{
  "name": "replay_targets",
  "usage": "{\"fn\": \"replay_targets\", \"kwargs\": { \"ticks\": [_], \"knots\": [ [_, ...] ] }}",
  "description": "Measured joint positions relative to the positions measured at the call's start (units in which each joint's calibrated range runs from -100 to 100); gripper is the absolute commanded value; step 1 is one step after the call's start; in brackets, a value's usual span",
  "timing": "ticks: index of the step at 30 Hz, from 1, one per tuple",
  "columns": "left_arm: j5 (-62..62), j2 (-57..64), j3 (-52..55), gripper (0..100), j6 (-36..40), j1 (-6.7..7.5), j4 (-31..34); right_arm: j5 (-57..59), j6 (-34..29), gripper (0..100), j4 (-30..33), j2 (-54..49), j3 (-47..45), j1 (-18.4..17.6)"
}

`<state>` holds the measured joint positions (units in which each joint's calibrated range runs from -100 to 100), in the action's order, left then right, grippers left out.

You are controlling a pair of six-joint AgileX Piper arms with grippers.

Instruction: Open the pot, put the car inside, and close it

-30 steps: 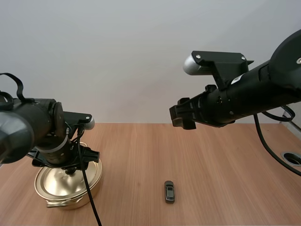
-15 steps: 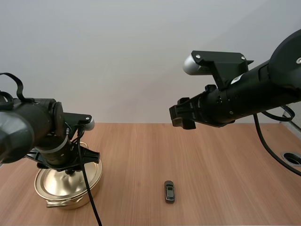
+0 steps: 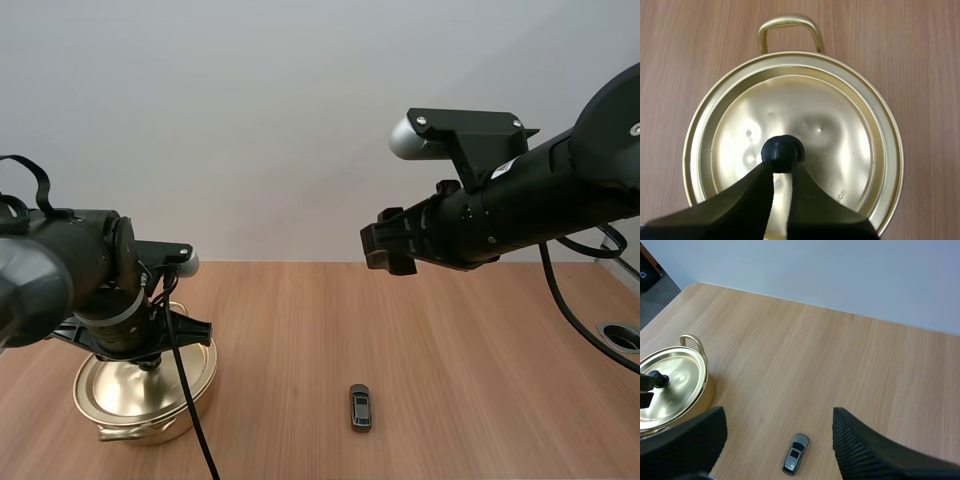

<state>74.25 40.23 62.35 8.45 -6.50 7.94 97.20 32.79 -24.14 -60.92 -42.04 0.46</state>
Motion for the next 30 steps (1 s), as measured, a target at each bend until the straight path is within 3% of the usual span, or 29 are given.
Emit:
{"fn": "replay_targets", "kwargs": {
  "ticks": [2, 8, 15, 30],
  "knots": [
    [-0.8, 0.0, 0.0, 37, 0.3, 0.00, 0.4, 0.0, 0.0, 100, 0.0, 0.0, 0.0, 0.0],
    [-4.4, -0.1, 0.0, 98, 2.0, 0.00, 2.6, 0.0, 0.0, 100, 0.0, 0.0, 0.0, 0.0],
    [-5.3, -2.6, 0.0, 98, -2.9, 0.00, 0.3, 0.0, 2.0, 100, -0.8, 0.0, 0.0, 0.0],
    [-9.6, -4.7, 0.0, 98, -3.0, 0.00, -0.2, -0.3, 2.0, 100, -0.8, 0.0, 0.0, 0.0]
  ]
}}
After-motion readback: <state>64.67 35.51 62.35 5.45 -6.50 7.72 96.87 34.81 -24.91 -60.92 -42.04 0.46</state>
